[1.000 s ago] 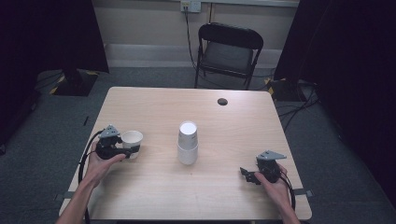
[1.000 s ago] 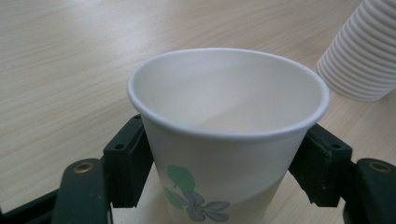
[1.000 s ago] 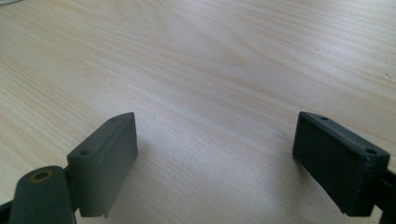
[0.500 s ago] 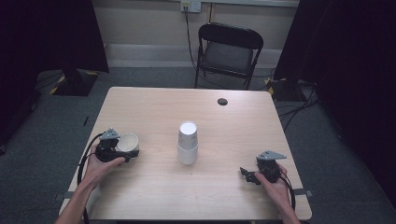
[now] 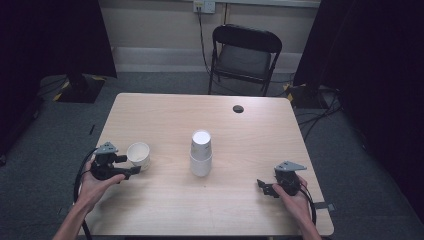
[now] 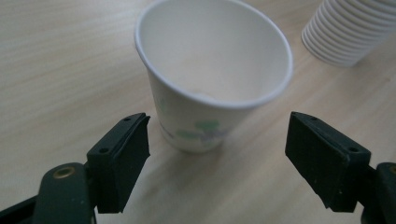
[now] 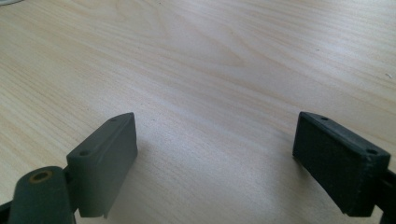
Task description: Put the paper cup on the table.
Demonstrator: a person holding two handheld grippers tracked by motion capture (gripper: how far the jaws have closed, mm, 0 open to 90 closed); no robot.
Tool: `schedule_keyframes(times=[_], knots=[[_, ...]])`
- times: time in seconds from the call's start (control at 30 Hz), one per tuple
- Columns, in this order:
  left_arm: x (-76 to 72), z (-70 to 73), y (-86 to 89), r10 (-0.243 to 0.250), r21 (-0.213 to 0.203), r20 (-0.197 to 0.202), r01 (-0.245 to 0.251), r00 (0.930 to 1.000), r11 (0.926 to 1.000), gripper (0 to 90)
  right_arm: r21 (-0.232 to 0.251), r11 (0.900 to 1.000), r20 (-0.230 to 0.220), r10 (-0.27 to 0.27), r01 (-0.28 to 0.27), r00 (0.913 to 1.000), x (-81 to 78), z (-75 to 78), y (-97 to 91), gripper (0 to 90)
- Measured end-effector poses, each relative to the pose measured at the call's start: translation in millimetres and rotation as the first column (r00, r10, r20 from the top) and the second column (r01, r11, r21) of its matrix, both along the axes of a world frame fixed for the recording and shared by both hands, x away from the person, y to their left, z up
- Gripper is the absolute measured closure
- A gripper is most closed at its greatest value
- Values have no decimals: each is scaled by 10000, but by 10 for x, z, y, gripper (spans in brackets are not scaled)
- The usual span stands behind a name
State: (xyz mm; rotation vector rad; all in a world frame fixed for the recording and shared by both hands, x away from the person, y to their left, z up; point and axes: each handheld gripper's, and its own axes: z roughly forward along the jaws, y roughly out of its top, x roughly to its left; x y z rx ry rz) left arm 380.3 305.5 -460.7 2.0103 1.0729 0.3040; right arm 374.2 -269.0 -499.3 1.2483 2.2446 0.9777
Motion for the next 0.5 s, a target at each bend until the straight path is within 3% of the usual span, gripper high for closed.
schedule_keyframes(times=[0.03, 0.07, 0.2, 0.33, 0.4, 0.5], knots=[[-46, -6, -6, 50, 10, 110, -50, 9999, 10000, 237, 0, 10000, 1, 0, 0, 10000, 0, 0, 0, 133], [-95, -21, -12, 23, 250, -57, -22, 10000, 9997, 273, 4, 10000, 4, -2, 2, 10000, 0, 0, 0, 133], [-176, -113, -29, 56, 790, -513, -15, 9987, 9969, 239, 3, 10000, 1, -7, 7, 10000, -2, 0, 1, 133], [-183, -204, -37, 438, 1263, -756, -340, 9962, 9914, 236, 5, 10000, 8, 1, -1, 10000, -3, 0, 0, 134], [-184, -250, -65, 381, 1499, -975, -232, 9945, 9884, 231, -5, 10000, 8, 8, -8, 10000, -3, 0, -1, 134], [-197, -291, -119, 237, 1874, -448, -149, 9987, 9822, 182, -7, 10000, 4, 9, -9, 10000, -3, 0, -1, 133]])
